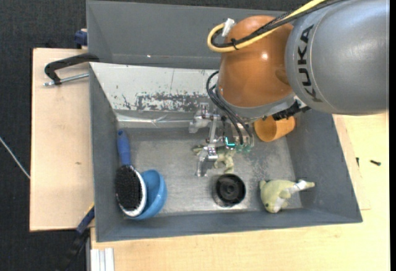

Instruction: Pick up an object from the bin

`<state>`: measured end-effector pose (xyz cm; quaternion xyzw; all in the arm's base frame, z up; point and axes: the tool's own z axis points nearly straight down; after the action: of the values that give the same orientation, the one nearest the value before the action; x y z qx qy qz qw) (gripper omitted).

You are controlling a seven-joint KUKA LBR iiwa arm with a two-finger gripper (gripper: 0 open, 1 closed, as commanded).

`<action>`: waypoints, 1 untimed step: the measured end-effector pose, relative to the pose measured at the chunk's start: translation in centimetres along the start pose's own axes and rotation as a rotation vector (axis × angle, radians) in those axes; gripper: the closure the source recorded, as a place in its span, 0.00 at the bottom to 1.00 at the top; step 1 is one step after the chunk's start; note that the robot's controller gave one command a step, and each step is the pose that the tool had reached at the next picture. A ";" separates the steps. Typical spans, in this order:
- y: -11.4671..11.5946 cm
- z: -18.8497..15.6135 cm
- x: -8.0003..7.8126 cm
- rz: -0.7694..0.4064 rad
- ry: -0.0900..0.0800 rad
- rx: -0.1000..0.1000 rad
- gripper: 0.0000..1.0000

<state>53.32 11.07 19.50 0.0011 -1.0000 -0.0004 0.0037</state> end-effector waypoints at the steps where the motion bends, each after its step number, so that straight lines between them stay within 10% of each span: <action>1: -8.4 11.2 2.3 -0.127 -0.012 -0.003 0.00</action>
Offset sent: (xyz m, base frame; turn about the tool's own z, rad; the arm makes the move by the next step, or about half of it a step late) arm -0.0260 -0.0847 -0.1144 -0.1314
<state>50.98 2.69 8.31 0.0643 -0.9979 -0.0022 -0.0023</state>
